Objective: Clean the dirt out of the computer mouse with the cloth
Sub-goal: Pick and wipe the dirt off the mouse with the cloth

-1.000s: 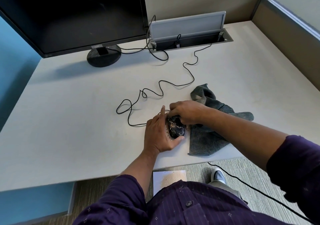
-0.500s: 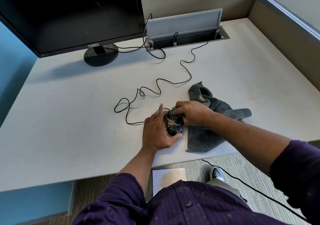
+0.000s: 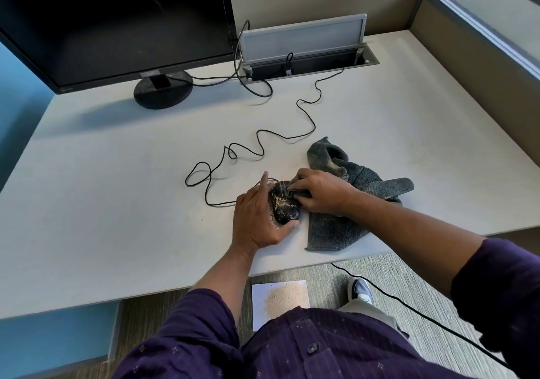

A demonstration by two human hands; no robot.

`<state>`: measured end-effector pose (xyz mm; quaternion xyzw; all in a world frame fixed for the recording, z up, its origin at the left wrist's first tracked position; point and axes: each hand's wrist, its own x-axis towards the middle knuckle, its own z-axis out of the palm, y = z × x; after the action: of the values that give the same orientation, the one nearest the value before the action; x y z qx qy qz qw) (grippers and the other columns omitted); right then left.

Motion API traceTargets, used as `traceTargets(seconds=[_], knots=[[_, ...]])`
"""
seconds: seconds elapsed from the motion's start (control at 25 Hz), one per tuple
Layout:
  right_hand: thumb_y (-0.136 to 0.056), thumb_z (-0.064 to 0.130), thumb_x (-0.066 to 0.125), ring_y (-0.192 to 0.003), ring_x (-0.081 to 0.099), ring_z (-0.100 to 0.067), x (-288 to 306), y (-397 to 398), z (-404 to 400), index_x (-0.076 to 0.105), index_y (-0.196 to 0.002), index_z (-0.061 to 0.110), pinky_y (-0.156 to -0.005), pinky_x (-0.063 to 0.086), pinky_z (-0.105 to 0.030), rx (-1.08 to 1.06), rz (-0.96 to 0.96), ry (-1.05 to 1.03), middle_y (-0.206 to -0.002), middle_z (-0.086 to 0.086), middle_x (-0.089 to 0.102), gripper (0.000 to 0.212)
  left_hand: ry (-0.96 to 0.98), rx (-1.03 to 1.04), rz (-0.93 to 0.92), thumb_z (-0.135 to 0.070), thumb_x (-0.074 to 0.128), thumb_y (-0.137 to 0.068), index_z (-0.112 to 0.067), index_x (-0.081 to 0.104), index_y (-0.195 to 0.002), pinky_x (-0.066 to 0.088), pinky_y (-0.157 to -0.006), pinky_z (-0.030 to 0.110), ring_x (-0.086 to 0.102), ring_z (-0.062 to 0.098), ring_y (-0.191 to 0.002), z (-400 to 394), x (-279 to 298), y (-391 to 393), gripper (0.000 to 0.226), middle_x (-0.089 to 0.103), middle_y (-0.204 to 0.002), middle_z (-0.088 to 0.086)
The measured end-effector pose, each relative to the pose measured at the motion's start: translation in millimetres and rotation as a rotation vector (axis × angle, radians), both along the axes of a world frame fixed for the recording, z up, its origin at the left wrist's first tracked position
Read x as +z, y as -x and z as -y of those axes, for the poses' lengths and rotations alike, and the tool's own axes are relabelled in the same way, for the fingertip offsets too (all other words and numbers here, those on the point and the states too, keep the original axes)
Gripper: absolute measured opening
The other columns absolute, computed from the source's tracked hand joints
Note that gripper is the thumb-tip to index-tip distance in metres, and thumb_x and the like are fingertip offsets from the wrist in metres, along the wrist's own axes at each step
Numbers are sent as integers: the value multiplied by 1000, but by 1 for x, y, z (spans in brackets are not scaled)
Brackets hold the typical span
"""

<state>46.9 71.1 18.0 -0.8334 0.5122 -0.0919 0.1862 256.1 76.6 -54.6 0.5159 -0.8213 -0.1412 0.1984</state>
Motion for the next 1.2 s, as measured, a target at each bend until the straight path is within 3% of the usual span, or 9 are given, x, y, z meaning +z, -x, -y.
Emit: traceTargets(seconds=[0.08,0.28,0.4,0.48,0.64,0.76,0.92,1.08,1.2], knots=[[-93,37,64,-92,62,-22,0,1,-2,72,-115,16,-85,51,-35,-15,58,-45,-108,-6,59,32,4,4,-3,-80,71,-68,-8,22,-164,40,-106,36,52,15,-136,0,0,0,130,60,-145,-7],[-86,18,74,-85,66,-20,-1,9,-9,79,-101,12,-80,53,-33,104,147,-14,-99,-6,68,17,9,2,8,-79,74,-67,-6,26,-163,40,-104,36,53,15,-136,0,1,0,130,61,-145,-6],[-85,17,74,-84,67,-19,-4,-1,-3,79,-98,14,-82,54,-34,-28,168,10,-96,-4,71,14,14,2,15,-78,73,-67,-5,26,-163,42,-104,39,53,17,-136,0,0,0,130,61,-145,-5],[-88,19,69,-88,66,-22,-6,-9,0,78,-99,14,-84,53,-38,-137,150,16,-97,-5,71,16,13,6,28,-78,73,-67,-5,27,-163,44,-105,41,53,19,-136,0,0,0,129,61,-145,-4],[-88,17,69,-88,66,-22,-8,-7,1,78,-99,13,-85,53,-37,-74,140,-4,-98,-5,69,14,14,7,40,-79,72,-67,-5,26,-163,42,-107,40,53,19,-137,0,-1,0,129,61,-146,-4],[-93,22,62,-91,64,-24,-6,-14,8,76,-103,13,-85,52,-40,-163,72,-21,-100,-5,66,20,14,7,34,-78,73,-66,-5,28,-162,43,-106,40,53,19,-137,0,0,0,129,61,-145,-4],[-92,21,63,-89,63,-22,-2,-11,15,76,-100,14,-84,51,-35,-41,26,-51,-99,-4,66,17,21,7,20,-77,74,-67,-4,30,-162,44,-105,40,54,19,-136,0,1,0,128,62,-145,-3],[-95,23,56,-93,62,-24,-5,-9,12,74,-104,14,-84,51,-37,-133,-32,-35,-103,-4,63,22,27,2,7,-77,74,-66,-4,31,-161,44,-105,40,54,19,-136,-1,3,0,127,62,-144,-2],[-93,21,62,-92,64,-21,-6,-3,8,76,-105,16,-86,52,-37,-54,20,-37,-103,-3,66,19,20,6,3,-77,74,-66,-4,30,-162,44,-105,39,54,18,-136,-1,2,0,128,62,-144,-3]])
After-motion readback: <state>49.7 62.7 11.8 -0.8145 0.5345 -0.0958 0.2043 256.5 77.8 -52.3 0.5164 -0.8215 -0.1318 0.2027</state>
